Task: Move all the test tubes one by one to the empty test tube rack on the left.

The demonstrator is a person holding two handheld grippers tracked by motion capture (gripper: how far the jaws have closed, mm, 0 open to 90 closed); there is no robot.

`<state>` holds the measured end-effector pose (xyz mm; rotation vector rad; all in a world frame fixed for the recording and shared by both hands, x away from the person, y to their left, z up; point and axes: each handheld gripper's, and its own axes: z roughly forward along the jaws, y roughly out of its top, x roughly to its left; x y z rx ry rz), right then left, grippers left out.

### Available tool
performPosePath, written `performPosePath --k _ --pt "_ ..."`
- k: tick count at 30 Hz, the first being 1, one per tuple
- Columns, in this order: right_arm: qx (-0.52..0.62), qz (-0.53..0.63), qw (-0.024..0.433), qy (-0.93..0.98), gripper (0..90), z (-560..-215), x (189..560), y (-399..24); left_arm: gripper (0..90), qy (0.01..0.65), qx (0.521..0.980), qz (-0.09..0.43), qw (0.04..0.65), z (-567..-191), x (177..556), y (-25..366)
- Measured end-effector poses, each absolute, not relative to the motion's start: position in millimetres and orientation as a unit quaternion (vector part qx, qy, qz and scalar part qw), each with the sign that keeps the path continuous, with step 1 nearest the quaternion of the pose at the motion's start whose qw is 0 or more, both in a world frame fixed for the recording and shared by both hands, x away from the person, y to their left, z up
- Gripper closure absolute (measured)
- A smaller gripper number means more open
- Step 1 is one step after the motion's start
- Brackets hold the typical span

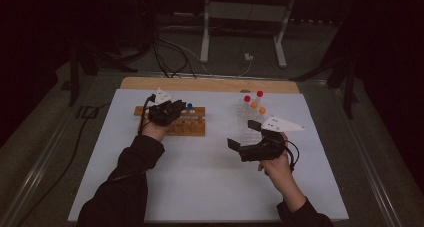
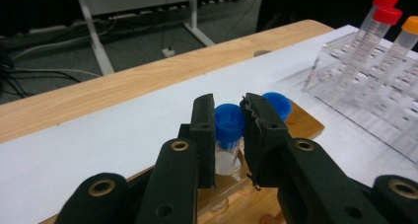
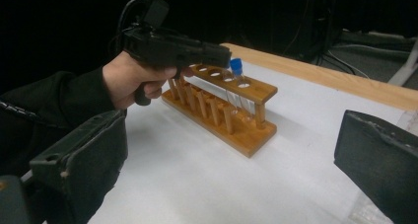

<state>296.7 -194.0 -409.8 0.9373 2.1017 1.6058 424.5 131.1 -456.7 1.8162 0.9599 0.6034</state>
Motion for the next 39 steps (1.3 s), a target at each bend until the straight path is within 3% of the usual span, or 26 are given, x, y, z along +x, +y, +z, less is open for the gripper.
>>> performPosePath --k 5,14,21,26,28,31,34,39 --pt "0.330 0.563 0.177 0.737 0.0 -405 298 -200 70.9 0.387 0.746 0.251 0.481 -448 420 134" --pt "0.351 0.557 0.230 0.716 0.0 -395 309 -235 28.0 0.358 0.743 0.244 0.509 -421 390 146" --pt "0.397 0.535 0.247 0.704 0.0 -401 325 -265 4.9 0.321 0.771 0.202 0.512 -419 356 147" --pt "0.432 0.516 0.249 0.696 0.0 -415 339 -278 1.4 0.289 0.778 0.178 0.528 -427 330 148" --pt "0.443 0.511 0.255 0.691 6.7 -422 344 -281 1.4 0.284 0.781 0.179 0.527 -431 322 147" --pt "0.452 0.496 0.259 0.695 7.5 -434 352 -282 1.4 0.279 0.782 0.168 0.531 -436 313 148" --pt "0.454 0.484 0.260 0.701 22.1 -444 359 -282 1.5 0.271 0.787 0.162 0.530 -443 305 147" --pt "0.461 0.458 0.257 0.715 33.7 -457 372 -279 1.4 0.261 0.800 0.161 0.516 -450 299 142"
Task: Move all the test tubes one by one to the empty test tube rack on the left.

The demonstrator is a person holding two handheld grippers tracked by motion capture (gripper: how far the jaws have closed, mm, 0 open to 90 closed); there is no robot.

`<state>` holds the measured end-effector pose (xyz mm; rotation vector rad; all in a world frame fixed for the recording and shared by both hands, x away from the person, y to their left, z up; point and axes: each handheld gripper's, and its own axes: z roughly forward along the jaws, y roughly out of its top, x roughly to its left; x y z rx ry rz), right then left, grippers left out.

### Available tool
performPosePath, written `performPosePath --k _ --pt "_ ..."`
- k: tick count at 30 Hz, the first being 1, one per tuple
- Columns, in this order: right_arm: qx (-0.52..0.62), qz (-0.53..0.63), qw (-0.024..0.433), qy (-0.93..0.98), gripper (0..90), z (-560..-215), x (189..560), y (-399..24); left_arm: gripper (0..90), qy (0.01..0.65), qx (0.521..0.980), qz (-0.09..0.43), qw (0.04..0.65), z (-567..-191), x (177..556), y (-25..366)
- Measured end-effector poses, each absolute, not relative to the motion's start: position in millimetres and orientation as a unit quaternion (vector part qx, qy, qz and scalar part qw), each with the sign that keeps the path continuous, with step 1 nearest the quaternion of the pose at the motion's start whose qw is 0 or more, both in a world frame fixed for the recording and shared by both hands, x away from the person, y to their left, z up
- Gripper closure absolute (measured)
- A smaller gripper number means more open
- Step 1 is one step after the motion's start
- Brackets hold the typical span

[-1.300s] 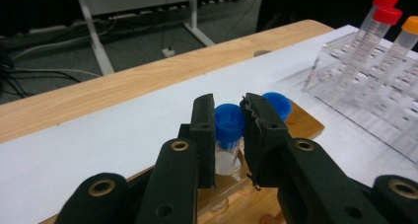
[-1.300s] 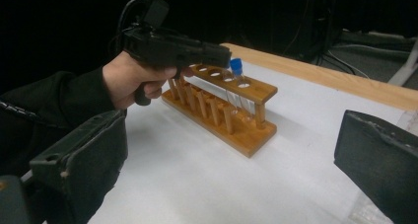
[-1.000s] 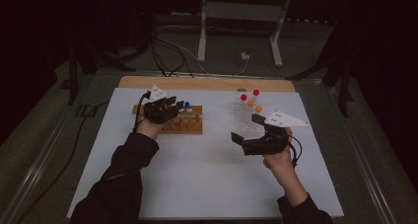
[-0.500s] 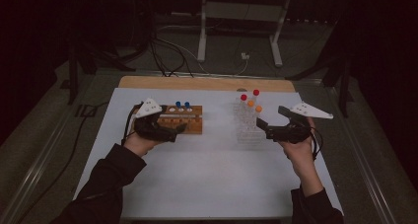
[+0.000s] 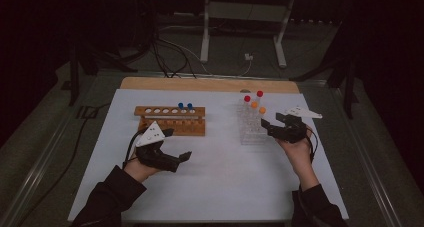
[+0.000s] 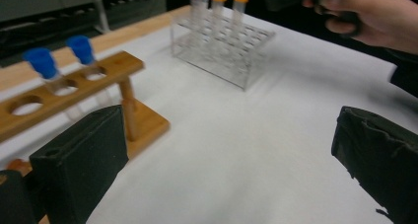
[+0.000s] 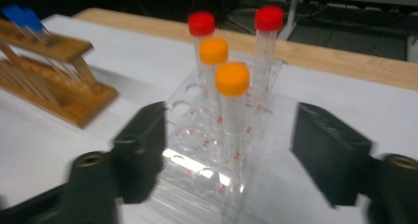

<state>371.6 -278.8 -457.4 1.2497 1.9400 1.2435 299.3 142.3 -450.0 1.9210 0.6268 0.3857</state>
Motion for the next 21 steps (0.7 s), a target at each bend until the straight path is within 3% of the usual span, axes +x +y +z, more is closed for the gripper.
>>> performPosePath --k 5,21 --pt "0.459 0.445 0.259 0.724 50.7 -463 383 -274 1.5 0.258 0.799 0.156 0.521 -451 298 142" --pt "0.459 0.400 0.264 0.748 74.3 -476 407 -259 1.5 0.259 0.801 0.153 0.517 -454 298 140"
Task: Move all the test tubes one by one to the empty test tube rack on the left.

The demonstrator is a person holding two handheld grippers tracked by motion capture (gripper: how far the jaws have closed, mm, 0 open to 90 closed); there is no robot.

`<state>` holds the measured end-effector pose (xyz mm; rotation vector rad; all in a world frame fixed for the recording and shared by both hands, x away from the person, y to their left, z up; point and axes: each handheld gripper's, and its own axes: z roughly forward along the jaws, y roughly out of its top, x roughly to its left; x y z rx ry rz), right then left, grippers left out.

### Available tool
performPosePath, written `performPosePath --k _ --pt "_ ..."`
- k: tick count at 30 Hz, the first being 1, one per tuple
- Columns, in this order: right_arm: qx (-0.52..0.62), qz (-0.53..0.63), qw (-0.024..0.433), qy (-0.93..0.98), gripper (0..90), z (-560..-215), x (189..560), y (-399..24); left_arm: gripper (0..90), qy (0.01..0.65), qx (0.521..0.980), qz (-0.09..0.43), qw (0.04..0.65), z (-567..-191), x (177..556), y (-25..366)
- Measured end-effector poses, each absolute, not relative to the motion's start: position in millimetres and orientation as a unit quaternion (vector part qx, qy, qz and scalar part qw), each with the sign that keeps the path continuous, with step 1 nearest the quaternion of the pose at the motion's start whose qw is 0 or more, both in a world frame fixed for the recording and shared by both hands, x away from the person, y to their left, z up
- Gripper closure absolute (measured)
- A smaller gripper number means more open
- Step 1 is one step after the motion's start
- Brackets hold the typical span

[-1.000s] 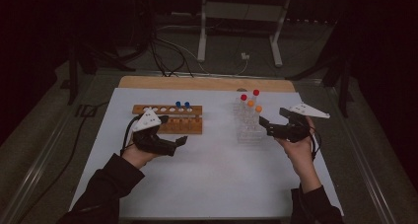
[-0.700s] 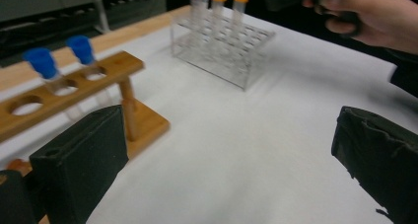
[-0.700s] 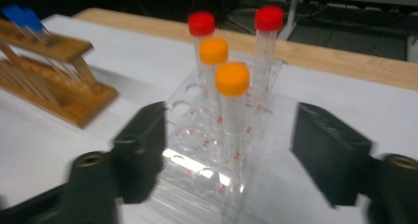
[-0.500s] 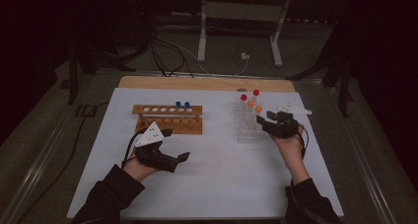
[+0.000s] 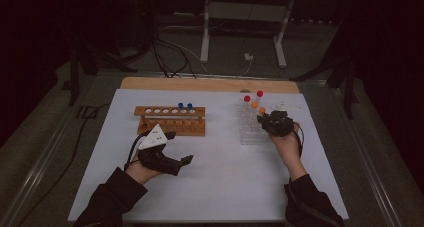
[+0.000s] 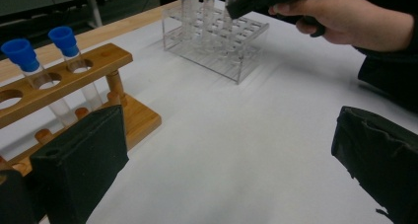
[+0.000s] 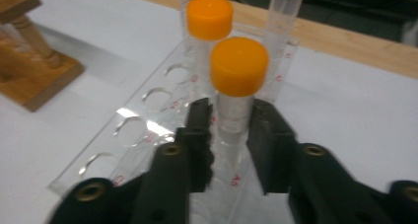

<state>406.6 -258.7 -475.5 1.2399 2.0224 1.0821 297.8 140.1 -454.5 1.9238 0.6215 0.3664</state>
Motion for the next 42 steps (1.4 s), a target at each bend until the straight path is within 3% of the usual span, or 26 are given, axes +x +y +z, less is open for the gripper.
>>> performPosePath --k 30,42 --pt "0.437 0.440 0.305 0.723 75.2 -424 372 -265 1.5 0.252 0.806 0.142 0.516 -453 296 139" --pt "0.403 0.456 0.282 0.742 75.2 -412 347 -246 1.5 0.245 0.811 0.137 0.514 -451 294 138"
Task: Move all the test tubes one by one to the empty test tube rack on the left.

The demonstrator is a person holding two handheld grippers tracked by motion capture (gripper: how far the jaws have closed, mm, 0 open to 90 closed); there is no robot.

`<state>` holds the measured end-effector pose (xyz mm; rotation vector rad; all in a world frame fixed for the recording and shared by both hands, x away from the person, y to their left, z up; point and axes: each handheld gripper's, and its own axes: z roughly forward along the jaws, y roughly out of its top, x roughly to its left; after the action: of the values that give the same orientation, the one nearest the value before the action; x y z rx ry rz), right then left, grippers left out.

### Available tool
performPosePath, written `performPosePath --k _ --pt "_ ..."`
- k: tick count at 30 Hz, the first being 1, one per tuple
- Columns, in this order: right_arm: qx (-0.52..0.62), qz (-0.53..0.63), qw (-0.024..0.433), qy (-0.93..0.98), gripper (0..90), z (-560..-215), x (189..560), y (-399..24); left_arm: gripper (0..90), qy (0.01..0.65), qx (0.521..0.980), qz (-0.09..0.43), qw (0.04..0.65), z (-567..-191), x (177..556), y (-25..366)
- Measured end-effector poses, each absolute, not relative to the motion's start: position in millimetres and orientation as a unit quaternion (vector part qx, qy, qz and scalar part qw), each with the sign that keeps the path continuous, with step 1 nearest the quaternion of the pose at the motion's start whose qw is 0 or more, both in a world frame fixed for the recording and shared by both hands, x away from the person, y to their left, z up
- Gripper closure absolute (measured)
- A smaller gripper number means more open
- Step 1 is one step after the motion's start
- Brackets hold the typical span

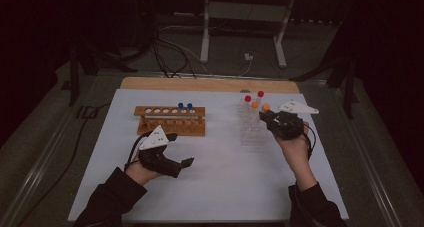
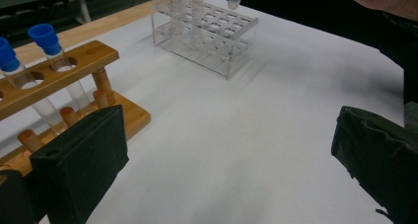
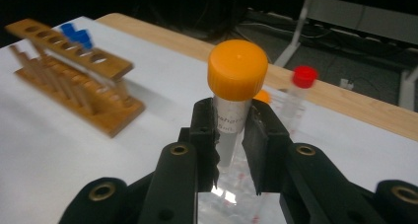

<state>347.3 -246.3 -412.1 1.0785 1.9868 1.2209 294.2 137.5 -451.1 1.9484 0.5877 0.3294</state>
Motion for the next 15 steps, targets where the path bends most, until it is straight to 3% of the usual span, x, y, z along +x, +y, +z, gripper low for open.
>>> performPosePath --k 15 --pt "0.349 0.456 0.245 0.781 75.2 -421 326 -204 1.5 0.230 0.814 0.127 0.518 -443 290 133"
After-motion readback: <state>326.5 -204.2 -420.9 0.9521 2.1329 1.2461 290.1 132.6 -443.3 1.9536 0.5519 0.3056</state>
